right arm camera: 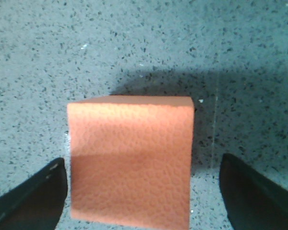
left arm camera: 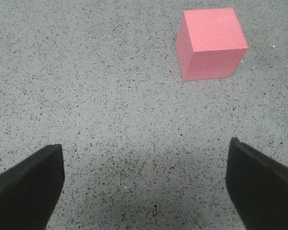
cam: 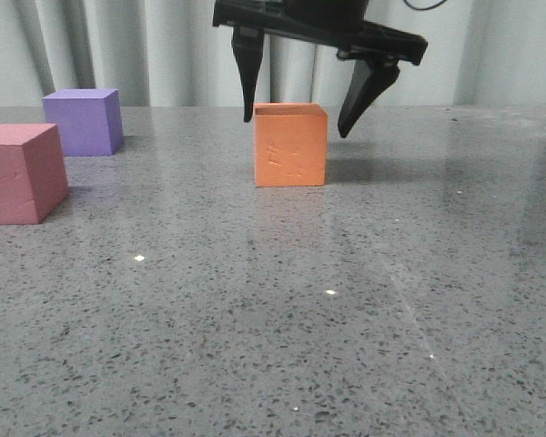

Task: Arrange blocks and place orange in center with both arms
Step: 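Open the right gripper and raise it away from the orange cube, then move the left gripper above the orange cube at center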

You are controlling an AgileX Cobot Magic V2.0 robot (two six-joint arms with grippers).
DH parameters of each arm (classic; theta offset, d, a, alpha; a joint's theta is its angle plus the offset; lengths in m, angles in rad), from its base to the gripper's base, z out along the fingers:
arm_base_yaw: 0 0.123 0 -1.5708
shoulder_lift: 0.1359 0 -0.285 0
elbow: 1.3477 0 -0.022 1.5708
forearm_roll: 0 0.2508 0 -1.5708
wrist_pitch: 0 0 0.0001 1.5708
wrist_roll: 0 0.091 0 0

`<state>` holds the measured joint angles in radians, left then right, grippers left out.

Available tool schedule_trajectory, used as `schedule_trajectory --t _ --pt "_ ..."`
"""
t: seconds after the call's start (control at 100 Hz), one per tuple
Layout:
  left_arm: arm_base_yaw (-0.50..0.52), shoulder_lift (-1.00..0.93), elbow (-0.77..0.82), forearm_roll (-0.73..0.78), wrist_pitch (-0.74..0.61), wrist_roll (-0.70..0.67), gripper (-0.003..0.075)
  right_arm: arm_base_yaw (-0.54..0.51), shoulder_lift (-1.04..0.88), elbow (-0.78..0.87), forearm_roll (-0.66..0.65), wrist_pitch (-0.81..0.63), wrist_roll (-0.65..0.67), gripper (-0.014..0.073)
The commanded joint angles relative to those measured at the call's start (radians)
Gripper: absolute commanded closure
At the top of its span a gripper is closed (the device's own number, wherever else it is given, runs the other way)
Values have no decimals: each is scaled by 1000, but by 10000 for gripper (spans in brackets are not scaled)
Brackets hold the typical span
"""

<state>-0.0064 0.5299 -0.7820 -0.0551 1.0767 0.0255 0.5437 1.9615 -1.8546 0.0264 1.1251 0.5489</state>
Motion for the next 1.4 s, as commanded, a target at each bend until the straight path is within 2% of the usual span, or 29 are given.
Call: schedule_trajectory --t 0.0,0.3,0.47,0.59,0.72,1.14,1.39 --pt "-9 13 -33 -16 -53 0 81 2 -91 -29 -8 -44 -3 -43" --pt "-9 13 -33 -16 -44 0 81 0 -204 -58 -26 -86 -160 -43" --pt "-9 13 -33 -16 -44 0 81 -15 -277 -57 -137 -49 -234 -43" --pt "-9 13 -33 -16 -44 0 81 -54 -326 -56 -196 6 -260 -43" --pt "-9 13 -33 -16 -44 0 81 -131 -393 -28 -198 48 -319 -43" --pt "-9 13 -33 -32 -44 0 81 -379 -761 484 -149 -97 -355 -43" --pt "-9 13 -33 -32 -44 0 81 -423 -949 724 -128 -85 -355 -43"
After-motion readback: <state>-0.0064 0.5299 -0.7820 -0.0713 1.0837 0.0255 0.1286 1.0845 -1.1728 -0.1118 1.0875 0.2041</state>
